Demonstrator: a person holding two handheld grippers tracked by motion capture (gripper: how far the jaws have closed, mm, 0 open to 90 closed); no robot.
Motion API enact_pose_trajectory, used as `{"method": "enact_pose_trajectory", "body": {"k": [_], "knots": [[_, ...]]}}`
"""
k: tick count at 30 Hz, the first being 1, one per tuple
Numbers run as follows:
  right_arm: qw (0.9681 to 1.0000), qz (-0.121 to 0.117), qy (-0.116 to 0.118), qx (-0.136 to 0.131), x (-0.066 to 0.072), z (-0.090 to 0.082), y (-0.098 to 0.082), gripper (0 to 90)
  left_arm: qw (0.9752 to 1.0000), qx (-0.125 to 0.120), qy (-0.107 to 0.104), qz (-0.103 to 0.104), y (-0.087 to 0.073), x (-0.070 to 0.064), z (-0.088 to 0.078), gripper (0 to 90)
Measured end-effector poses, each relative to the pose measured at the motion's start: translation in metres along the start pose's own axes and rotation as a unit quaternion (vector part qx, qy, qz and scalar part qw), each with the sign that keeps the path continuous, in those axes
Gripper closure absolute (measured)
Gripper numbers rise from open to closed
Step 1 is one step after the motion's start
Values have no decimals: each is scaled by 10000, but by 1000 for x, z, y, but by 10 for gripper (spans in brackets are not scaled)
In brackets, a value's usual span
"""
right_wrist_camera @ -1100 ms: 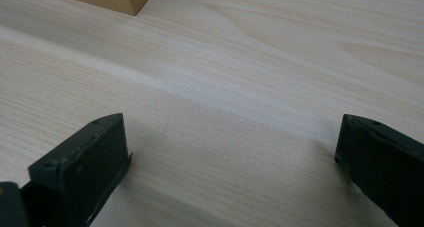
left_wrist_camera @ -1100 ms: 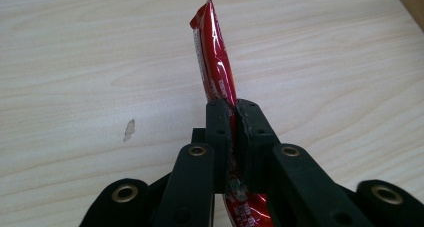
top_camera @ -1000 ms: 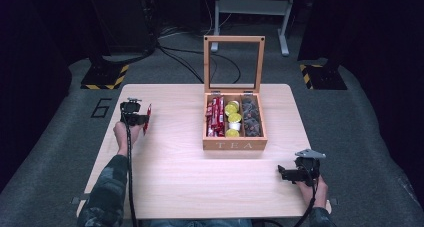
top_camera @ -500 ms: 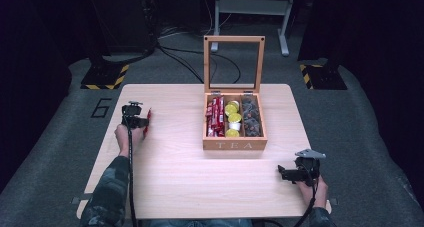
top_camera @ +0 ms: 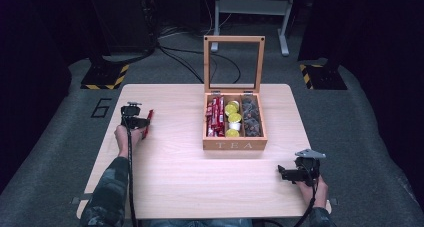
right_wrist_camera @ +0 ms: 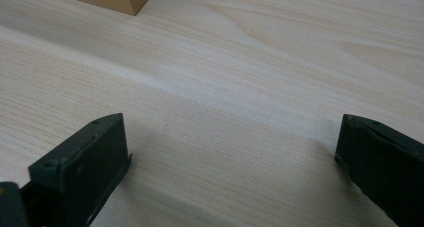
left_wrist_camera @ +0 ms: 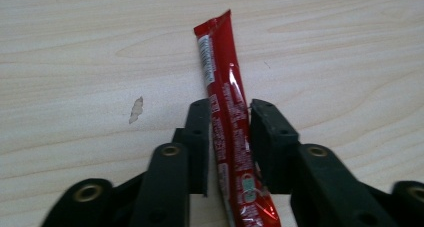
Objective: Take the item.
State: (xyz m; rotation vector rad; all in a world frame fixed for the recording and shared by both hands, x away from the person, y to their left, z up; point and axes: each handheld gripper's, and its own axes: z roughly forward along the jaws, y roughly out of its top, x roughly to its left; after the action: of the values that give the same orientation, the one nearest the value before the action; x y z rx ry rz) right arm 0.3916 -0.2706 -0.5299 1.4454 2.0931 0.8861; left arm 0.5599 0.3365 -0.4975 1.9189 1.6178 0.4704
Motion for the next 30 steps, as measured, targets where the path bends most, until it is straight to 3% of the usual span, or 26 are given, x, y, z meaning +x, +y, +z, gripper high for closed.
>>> {"method": "enact_pose_trajectory", "body": {"k": [3,12,16,17,18,30], "knots": [[10000,1,0,2,0,0,0,0,9999,-16,-27,-99,0,1,-3,529],[10000,0,-1,0,0,0,0,0,9995,-145,-267,-32,0,2,-18,237],[10000,0,-1,0,0,0,0,0,9993,-218,-293,-38,-1,-1,-26,181],[10000,3,-2,0,0,0,0,0,9992,-219,-331,64,-1,-1,-29,177],[10000,2,-1,2,0,0,0,0,9992,-218,-337,33,-2,-3,-31,172],[10000,4,-2,1,0,0,0,0,9971,-379,-423,509,-12,-17,-65,155]]}}
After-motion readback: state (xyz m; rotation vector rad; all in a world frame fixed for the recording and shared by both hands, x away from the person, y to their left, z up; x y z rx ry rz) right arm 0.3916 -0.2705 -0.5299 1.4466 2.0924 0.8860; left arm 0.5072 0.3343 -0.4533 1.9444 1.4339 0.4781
